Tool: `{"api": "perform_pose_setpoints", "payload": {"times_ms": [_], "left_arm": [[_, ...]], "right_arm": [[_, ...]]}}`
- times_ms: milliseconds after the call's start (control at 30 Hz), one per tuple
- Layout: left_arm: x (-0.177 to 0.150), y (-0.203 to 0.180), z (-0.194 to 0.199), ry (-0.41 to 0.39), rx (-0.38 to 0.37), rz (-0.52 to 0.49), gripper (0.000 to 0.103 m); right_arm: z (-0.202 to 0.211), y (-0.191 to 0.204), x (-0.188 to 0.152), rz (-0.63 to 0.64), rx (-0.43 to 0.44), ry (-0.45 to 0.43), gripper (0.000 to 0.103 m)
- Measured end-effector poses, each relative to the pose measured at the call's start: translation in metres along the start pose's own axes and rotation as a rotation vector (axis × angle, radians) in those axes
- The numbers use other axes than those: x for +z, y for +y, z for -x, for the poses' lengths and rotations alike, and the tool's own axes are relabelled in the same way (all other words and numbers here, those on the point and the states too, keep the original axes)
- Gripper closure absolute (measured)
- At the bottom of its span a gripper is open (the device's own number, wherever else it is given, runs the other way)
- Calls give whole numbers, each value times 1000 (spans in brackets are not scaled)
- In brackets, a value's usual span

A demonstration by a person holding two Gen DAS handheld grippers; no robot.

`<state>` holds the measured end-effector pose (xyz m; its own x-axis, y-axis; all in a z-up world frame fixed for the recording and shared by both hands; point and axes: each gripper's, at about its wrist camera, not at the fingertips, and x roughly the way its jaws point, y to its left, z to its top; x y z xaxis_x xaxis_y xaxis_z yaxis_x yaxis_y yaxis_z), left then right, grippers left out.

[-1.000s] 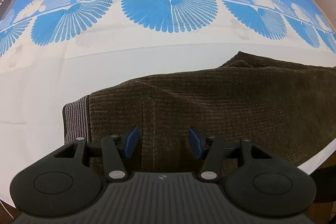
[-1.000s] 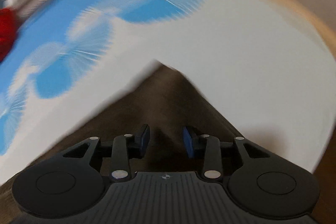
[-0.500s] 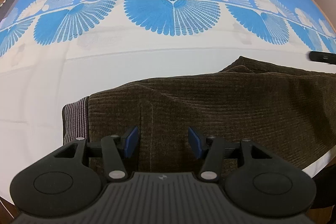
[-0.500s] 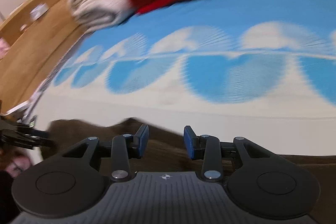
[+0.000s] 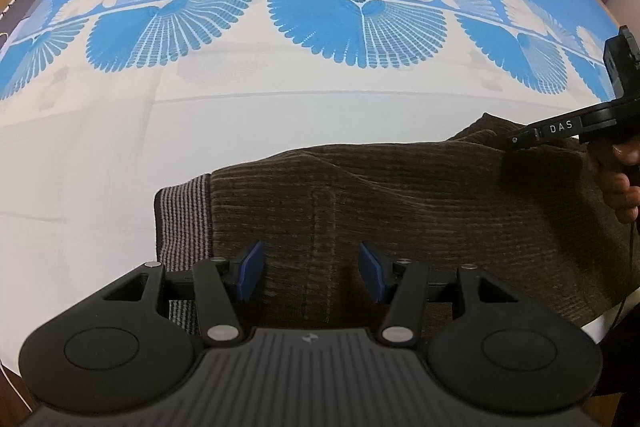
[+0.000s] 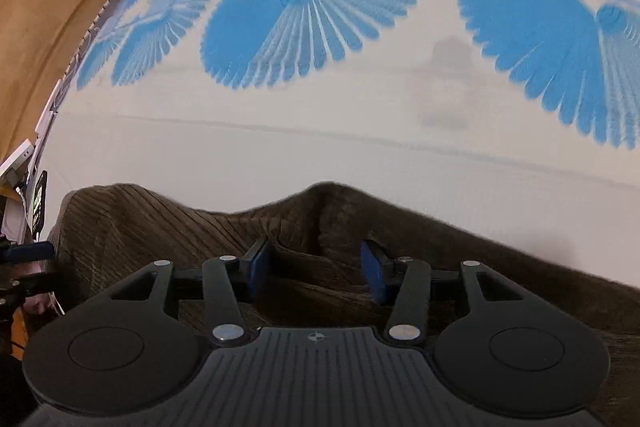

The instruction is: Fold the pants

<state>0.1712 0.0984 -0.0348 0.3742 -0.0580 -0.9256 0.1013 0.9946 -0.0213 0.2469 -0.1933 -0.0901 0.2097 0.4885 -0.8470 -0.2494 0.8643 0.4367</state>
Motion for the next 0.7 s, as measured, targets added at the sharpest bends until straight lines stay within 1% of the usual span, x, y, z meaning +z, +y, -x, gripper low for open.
{"api": "perform_pose_setpoints", "payload": {"times_ms": [67,100,133,167,233,267,333,367,433,467,533,567,600,633,667,700], "left_arm": [[1,2,0,-3,-6,5,45],[2,2,0,-3,-6,7,45],[3,3,0,-4,-6,8,45],[4,3,0,-6,-7,8,45],[5,3,1,-11,-14,10,45],[5,2,1,-13,-17,9,45],[5,2,1,-16,-18,4,45],[4,2,1,-15,-16,3,45],[3,4,0,-11,-10,3,45],[2,5,0,-10,-5,5,45],[1,9,1,-11,-4,12,45],[1,11,2,-13,-3,14,45],[1,12,3,-17,-1,14,45],[0,14,4,-21,-1,16,45],[-1,16,4,-22,-1,21,45],[-1,17,5,-22,1,26,45]], "right_arm": [[-2,3,2,18,21,11,53],[-2,5,3,32,28,16,57],[-2,8,4,54,45,25,72],[-1,11,5,79,68,31,83],[8,20,8,143,69,15,89],[16,23,13,166,77,-16,90],[30,17,25,126,106,-92,90],[35,14,30,108,81,-126,103],[38,15,31,127,-68,-224,103],[37,14,31,116,-116,-246,103],[39,10,31,85,-150,-259,101],[45,13,31,91,-142,-287,99],[52,16,29,103,-111,-316,99],[60,18,27,119,-61,-337,99],[68,23,24,144,12,-343,99],[70,26,21,175,81,-322,99]]}}
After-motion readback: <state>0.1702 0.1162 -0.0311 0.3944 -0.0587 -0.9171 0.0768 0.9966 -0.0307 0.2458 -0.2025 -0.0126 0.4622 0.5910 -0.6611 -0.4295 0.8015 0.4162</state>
